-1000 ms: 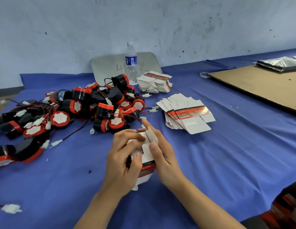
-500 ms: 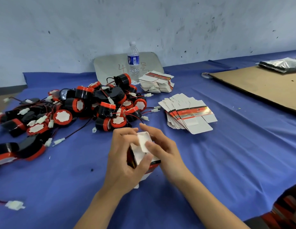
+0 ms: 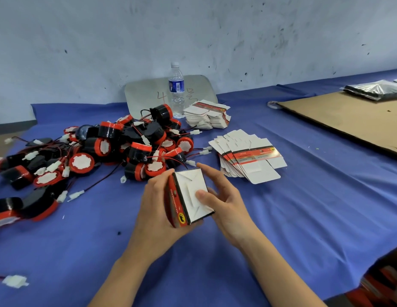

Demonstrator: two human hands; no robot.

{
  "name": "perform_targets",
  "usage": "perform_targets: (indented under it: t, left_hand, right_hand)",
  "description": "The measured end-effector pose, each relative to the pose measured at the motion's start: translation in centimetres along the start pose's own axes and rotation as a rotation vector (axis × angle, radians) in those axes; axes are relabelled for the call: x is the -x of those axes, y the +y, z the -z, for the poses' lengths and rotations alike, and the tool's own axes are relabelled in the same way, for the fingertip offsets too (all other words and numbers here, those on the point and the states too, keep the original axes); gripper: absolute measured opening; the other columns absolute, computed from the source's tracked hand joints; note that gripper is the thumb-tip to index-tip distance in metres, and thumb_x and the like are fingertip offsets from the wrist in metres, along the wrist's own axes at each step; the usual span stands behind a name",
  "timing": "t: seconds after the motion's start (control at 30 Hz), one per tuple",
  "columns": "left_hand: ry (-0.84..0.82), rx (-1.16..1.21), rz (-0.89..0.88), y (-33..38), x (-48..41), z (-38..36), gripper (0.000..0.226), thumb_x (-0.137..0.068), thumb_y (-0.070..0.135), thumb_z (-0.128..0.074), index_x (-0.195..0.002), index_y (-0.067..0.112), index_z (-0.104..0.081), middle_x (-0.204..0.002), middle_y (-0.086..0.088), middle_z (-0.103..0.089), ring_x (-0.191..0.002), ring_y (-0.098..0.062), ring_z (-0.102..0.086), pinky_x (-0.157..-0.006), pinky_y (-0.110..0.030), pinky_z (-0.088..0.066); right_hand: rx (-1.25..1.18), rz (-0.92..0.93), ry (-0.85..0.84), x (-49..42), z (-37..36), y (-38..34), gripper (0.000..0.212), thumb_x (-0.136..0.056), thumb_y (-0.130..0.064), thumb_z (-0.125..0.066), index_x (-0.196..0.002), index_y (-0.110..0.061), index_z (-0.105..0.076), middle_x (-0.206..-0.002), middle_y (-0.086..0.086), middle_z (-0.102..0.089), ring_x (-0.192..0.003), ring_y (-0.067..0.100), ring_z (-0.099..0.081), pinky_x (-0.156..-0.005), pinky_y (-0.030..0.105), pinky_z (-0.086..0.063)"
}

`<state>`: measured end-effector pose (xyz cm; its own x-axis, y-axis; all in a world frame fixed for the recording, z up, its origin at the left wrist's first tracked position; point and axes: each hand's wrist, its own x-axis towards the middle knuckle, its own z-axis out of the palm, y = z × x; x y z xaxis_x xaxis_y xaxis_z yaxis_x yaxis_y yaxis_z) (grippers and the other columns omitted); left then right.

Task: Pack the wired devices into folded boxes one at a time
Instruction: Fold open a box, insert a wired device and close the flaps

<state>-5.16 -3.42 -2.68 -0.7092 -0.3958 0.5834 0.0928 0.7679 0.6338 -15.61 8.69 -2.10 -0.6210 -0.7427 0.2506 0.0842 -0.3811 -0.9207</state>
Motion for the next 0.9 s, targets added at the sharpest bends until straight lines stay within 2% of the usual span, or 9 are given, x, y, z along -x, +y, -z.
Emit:
perform_targets:
  t: [0.1, 0.23, 0.33, 0.4, 0.5, 0.6, 0.73, 0.8, 0.9]
  left_hand:
    - [0.084, -0.073, -0.076, 0.1, 0.0, 0.0, 0.102, -0.059, 0.041, -0.088, -0.14, 0.028, -0.027, -0.137, 0.016, -0.033, -0.13, -0.019, -0.041, -0.101, -0.051, -0.044]
    - [0.103, -0.107, -0.052, 0.3, 0.2, -0.4, 0.095, -0.061, 0.029, -0.09, -0.135, 0.025, -0.031, -0.134, 0.008, -0.037, -0.126, -0.02, -0.041, -0.097, -0.057, -0.044]
    - [0.106, -0.147, -0.05, 0.3, 0.1, -0.7, 0.093, -0.062, 0.022, -0.092, -0.135, 0.02, -0.033, -0.133, -0.004, -0.045, -0.125, -0.016, -0.038, -0.095, -0.057, -0.044]
    - [0.116, -0.179, -0.078, 0.3, 0.2, -0.8, 0.093, -0.062, 0.022, -0.091, -0.136, 0.018, -0.034, -0.133, -0.006, -0.045, -0.125, -0.016, -0.037, -0.096, -0.056, -0.044]
    - [0.129, -0.19, -0.099, 0.1, 0.1, -0.8, 0.09, -0.066, 0.029, -0.087, -0.137, 0.015, -0.034, -0.134, -0.006, -0.044, -0.126, -0.017, -0.038, -0.098, -0.053, -0.043]
    - [0.131, -0.198, -0.111, 0.2, 0.1, -0.9, 0.084, -0.071, 0.044, -0.074, -0.138, 0.016, -0.032, -0.135, -0.001, -0.04, -0.128, -0.016, -0.036, -0.102, -0.045, -0.039]
    - [0.128, -0.204, -0.092, 0.3, 0.0, -1.0, 0.092, -0.064, 0.028, -0.088, -0.137, 0.018, -0.033, -0.134, 0.003, -0.039, -0.128, -0.012, -0.035, -0.101, -0.048, -0.041]
    - [0.131, -0.192, -0.091, 0.5, 0.0, -1.0, 0.094, -0.063, 0.03, -0.088, -0.138, 0.019, -0.032, -0.135, 0.004, -0.037, -0.127, -0.013, -0.035, -0.1, -0.05, -0.042]
    - [0.126, -0.135, -0.089, 0.7, 0.1, -0.8, 0.093, -0.06, 0.036, -0.08, -0.138, 0.024, -0.03, -0.136, 0.009, -0.034, -0.128, -0.015, -0.036, -0.097, -0.056, -0.044]
  right_hand:
    - [0.008, -0.052, -0.035, -0.1, -0.2, 0.1, 0.048, -0.073, -0.022, -0.074, -0.117, -0.037, -0.062, -0.118, 0.005, -0.068, -0.098, 0.023, -0.064, -0.082, 0.037, -0.053]
    - [0.085, -0.02, 0.0, 0.2, -0.4, 0.3, 0.047, -0.079, -0.014, -0.068, -0.12, -0.034, -0.056, -0.105, 0.003, -0.072, -0.089, 0.016, -0.066, -0.075, 0.029, -0.054]
    - [0.16, 0.026, 0.025, 0.3, -0.7, 0.3, 0.057, -0.083, -0.013, -0.064, -0.135, -0.029, -0.05, -0.12, 0.005, -0.067, -0.105, 0.017, -0.064, -0.087, 0.033, -0.054]
    - [0.2, 0.057, 0.044, 0.4, -0.8, 0.4, 0.061, -0.086, -0.01, -0.062, -0.142, -0.027, -0.044, -0.131, 0.0, -0.062, -0.117, 0.013, -0.06, -0.094, 0.03, -0.051]
    - [0.212, 0.066, 0.031, 0.4, -0.7, 0.7, 0.063, -0.092, -0.001, -0.059, -0.145, -0.028, -0.038, -0.131, -0.011, -0.061, -0.118, 0.005, -0.058, -0.092, 0.022, -0.049]
    - [0.219, 0.074, 0.035, 0.3, -0.6, 1.0, 0.063, -0.093, 0.0, -0.057, -0.144, -0.029, -0.037, -0.124, -0.019, -0.064, -0.115, 0.002, -0.059, -0.089, 0.018, -0.048]
    - [0.223, 0.098, 0.071, 0.3, -0.7, 1.0, 0.062, -0.09, -0.003, -0.057, -0.141, -0.033, -0.041, -0.132, -0.01, -0.061, -0.12, 0.004, -0.057, -0.092, 0.017, -0.046]
    - [0.202, 0.092, 0.066, 0.1, -0.6, 0.9, 0.06, -0.087, -0.006, -0.055, -0.138, -0.036, -0.045, -0.136, -0.006, -0.059, -0.124, 0.007, -0.054, -0.096, 0.02, -0.046]
    - [0.071, -0.003, 0.019, -0.2, -0.2, 0.6, 0.058, -0.082, -0.009, -0.049, -0.137, -0.029, -0.051, -0.134, -0.003, -0.06, -0.128, 0.019, -0.052, -0.104, 0.036, -0.042]
